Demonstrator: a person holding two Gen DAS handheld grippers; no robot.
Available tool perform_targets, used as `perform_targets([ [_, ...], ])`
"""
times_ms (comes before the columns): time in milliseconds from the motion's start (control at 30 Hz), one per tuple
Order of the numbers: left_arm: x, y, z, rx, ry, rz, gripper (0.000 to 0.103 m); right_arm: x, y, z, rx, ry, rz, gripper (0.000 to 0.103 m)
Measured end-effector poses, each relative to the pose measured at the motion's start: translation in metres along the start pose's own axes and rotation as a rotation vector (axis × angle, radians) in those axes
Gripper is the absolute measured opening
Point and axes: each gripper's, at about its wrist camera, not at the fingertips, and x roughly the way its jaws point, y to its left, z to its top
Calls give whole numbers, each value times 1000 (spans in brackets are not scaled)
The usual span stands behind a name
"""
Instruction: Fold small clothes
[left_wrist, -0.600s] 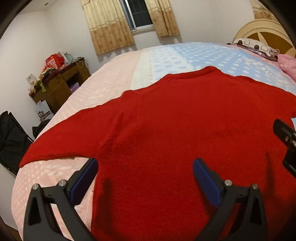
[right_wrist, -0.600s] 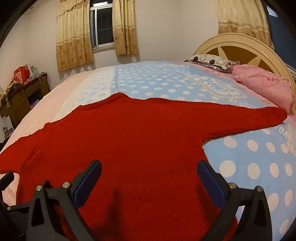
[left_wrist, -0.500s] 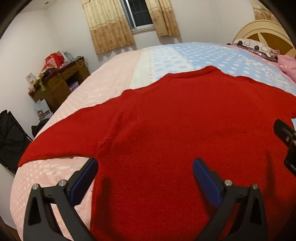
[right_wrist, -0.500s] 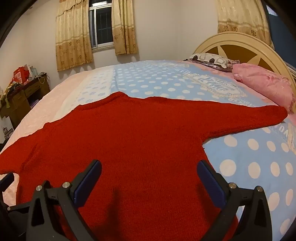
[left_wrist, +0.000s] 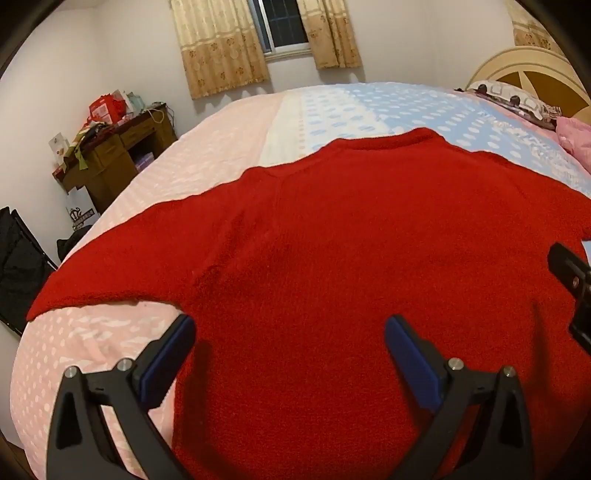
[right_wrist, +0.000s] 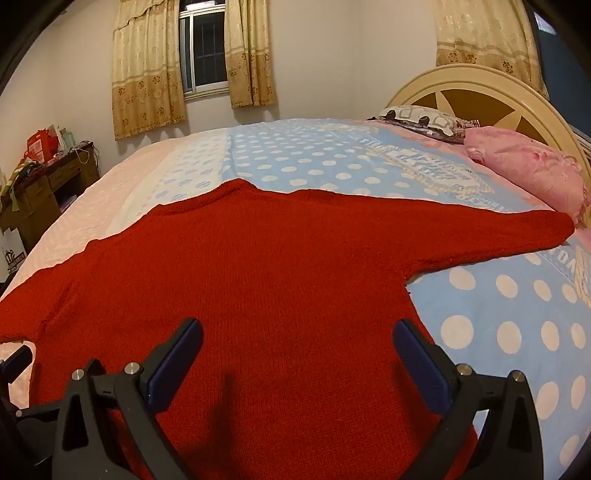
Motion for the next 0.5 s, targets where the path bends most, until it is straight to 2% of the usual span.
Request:
perform_targets([
  [500, 1, 2, -2, -20, -5, -16, 103, 5, 2, -3, -7, 6, 0, 102],
])
